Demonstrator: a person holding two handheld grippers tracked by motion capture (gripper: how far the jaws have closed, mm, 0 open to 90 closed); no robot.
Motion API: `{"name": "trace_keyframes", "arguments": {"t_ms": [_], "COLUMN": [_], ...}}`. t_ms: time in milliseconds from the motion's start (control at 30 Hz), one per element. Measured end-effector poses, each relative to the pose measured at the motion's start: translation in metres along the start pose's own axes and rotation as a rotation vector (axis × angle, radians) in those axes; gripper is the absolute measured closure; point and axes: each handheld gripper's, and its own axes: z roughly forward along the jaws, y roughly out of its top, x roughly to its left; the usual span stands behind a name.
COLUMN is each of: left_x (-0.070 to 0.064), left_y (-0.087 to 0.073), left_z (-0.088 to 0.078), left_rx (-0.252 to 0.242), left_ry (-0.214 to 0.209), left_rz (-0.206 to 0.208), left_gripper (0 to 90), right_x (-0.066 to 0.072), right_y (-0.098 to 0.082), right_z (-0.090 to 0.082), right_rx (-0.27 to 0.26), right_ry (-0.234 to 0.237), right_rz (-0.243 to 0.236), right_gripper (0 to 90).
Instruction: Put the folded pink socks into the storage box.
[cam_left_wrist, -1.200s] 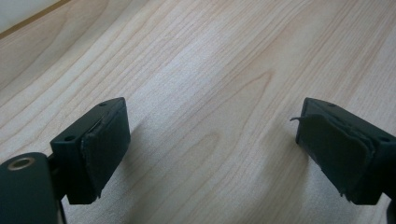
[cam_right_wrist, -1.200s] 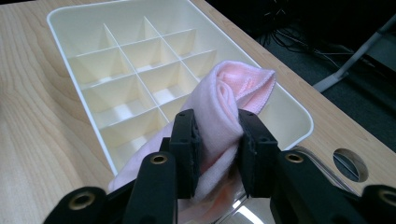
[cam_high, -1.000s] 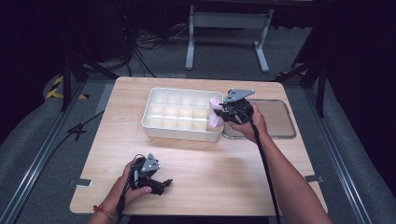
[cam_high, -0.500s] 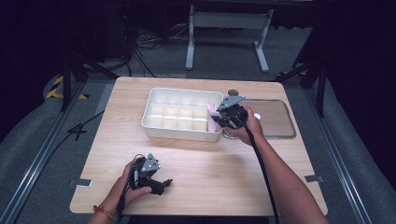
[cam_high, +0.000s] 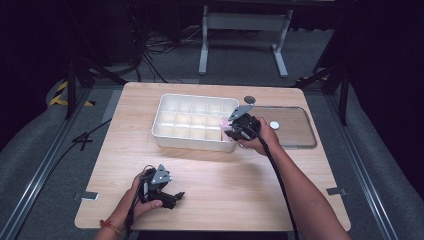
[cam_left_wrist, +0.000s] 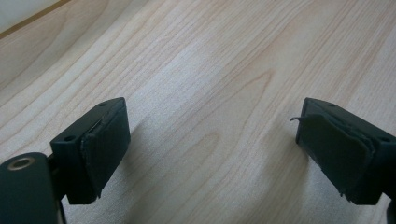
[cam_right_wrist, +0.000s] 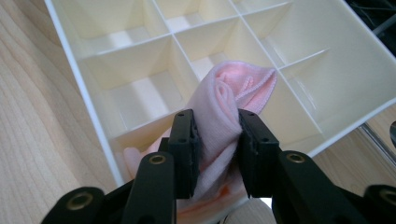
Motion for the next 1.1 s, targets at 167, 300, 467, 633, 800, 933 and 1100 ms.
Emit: {"name": "trace_keyframes", "arguments": {"t_ms": [167,300,467,633,800,933,1100], "left_x": [0.000,0.000,0.000,0.000,0.001,0.000,0.000], "left_y": [0.000,0.000,0.000,0.000,0.002,0.002,0.002], "left_z": [0.000,-0.001,0.000,0.000,0.001,0.002,0.002], "left_rx": [0.000,0.010,0.002,0.002,0.004,0.002,0.003], "left_ry": [0.000,-0.001,-0.002,0.000,0.000,-0.005,-0.003], "left_rz": [0.001,0.004,0.001,0.003,0.016,0.005,0.007], "left_gripper": [10.0,10.0,10.0,10.0,8.5,8.3,8.2], "right_x": [-0.002,-0.004,-0.005,-0.004,-0.008,-0.009,-0.010], "right_y": [0.001,0.001,0.004,0.006,0.012,0.014,0.015], "right_z": [0.006,0.008,0.011,0.014,0.016,0.019,0.025], "right_rx": [0.024,0.053,0.093,0.121,0.167,0.202,0.246], "right_ry": [0.022,0.041,0.054,0.069,0.102,0.131,0.145], "right_rz": [-0.001,0.002,-0.016,-0.044,-0.048,-0.057,-0.053], "right_gripper": [70.1,71.3,72.7,73.6,74.0,74.3,74.3]}}
